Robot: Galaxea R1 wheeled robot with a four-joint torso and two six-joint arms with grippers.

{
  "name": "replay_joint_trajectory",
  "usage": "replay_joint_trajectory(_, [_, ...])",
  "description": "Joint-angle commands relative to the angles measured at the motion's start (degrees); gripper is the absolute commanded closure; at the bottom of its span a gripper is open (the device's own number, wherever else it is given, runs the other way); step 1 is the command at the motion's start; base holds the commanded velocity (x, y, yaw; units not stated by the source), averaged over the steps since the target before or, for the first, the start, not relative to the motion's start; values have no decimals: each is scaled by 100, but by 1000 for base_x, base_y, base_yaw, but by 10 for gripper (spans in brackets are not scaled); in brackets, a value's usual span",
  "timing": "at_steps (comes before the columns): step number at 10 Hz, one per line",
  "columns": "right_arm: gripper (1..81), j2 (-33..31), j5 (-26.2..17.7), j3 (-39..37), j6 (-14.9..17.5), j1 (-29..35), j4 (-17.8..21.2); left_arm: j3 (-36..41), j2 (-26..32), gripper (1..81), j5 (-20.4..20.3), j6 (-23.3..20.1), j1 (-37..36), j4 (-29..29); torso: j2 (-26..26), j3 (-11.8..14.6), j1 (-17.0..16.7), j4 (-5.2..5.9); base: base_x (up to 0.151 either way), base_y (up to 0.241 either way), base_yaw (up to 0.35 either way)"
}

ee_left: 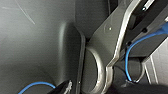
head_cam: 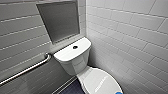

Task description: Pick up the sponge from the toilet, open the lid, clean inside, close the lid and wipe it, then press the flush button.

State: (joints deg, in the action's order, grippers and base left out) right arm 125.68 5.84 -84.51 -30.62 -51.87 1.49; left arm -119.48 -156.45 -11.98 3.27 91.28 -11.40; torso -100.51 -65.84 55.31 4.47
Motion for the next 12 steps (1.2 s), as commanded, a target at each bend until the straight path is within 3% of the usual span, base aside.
replay_joint_trajectory(1, [811,-515,-48,252,21,-284,-368,1602,1203,10,434,-2,-386,-20,0,0,0,0,0,0,0])
replay_joint_trajectory(6, [811,-481,-30,5,56,-1585,-632,2745,2258,10,425,551,-1827,595,0,0,0,0,0,0,0])
replay_joint_trajectory(9, [811,-296,207,-178,56,-2174,-773,3080,2469,10,373,1464,-2461,595,0,0,0,0,0,0,0])
replay_joint_trajectory(12, [811,21,269,-610,56,-2701,-1045,3071,2505,10,-234,2415,-2891,551,0,0,0,0,0,0,0])
